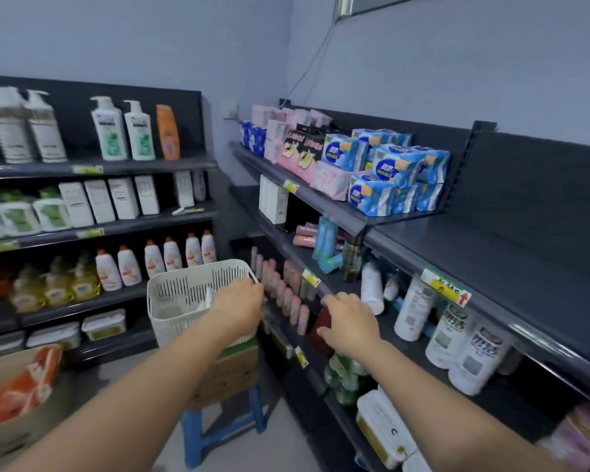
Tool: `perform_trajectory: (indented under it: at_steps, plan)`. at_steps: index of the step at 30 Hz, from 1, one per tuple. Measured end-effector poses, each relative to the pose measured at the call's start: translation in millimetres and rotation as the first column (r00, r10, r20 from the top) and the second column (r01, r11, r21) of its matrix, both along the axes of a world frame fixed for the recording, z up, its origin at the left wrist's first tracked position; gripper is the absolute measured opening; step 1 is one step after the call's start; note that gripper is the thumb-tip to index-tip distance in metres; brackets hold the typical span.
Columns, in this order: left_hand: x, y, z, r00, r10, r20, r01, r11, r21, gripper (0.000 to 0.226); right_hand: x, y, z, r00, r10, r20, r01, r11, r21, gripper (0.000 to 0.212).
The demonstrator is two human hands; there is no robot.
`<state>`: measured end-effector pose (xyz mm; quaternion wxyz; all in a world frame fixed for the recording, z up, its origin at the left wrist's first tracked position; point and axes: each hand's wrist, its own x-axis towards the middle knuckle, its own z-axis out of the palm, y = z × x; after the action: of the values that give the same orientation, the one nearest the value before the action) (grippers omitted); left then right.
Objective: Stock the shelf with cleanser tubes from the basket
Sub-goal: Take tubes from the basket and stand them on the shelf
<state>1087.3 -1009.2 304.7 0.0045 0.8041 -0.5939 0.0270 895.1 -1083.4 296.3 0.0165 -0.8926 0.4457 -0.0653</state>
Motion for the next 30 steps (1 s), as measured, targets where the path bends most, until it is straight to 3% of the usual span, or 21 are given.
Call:
perform_trajectory:
  at_steps: [16,30]
  plan:
    - [157.2,-16.9,-50.9,0.983,0.176,-0.055,-0.168,0.977,0.134,0.041,176.8,-48.7,-41.7,0.984,0.170,-0.060,-0.163,0.982,0.100,0.042]
    - [256.4,-108.3,-98.5,0.919,0.379,-0.112,-0.347,0.909,0.232,0.041,303.2,-173.0,-80.1,0.943,0.326,-0.071,-0.307,0.930,0.200,0.043]
